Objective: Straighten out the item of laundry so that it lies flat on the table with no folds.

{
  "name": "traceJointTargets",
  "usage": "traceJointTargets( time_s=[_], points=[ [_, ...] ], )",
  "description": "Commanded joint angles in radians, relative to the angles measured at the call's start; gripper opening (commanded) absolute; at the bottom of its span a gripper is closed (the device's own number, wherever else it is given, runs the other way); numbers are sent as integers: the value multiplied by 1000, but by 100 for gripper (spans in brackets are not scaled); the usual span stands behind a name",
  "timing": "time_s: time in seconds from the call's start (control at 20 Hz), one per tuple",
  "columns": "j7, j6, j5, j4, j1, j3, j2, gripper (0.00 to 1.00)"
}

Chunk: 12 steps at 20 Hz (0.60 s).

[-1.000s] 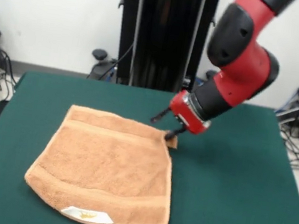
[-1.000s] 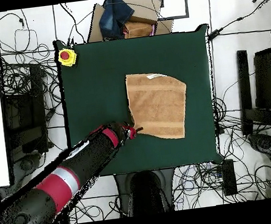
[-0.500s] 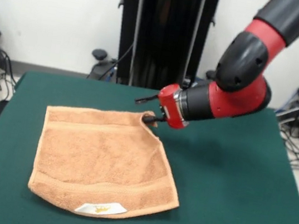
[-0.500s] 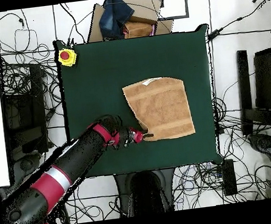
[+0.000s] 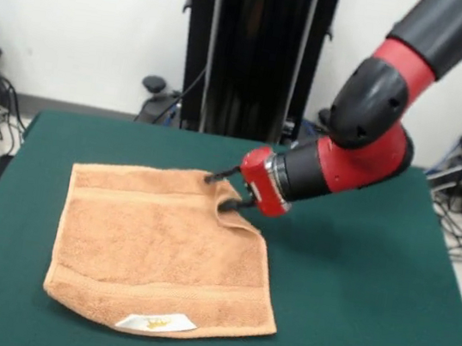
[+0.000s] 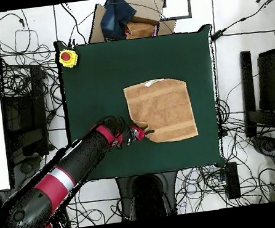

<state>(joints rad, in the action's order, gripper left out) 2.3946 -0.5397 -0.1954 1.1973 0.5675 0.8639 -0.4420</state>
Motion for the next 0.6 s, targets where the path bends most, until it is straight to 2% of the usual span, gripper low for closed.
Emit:
traceJointTargets(
  time_s=[0.05,0.2,0.35,0.6],
  points=[
    [125,528,14,133,-185,-430,238,100],
    [67,552,95,217,-244,-527,339,100],
    [43,531,153,272,-277,-566,405,100],
    [53,522,195,277,-283,-565,413,100]
  ],
)
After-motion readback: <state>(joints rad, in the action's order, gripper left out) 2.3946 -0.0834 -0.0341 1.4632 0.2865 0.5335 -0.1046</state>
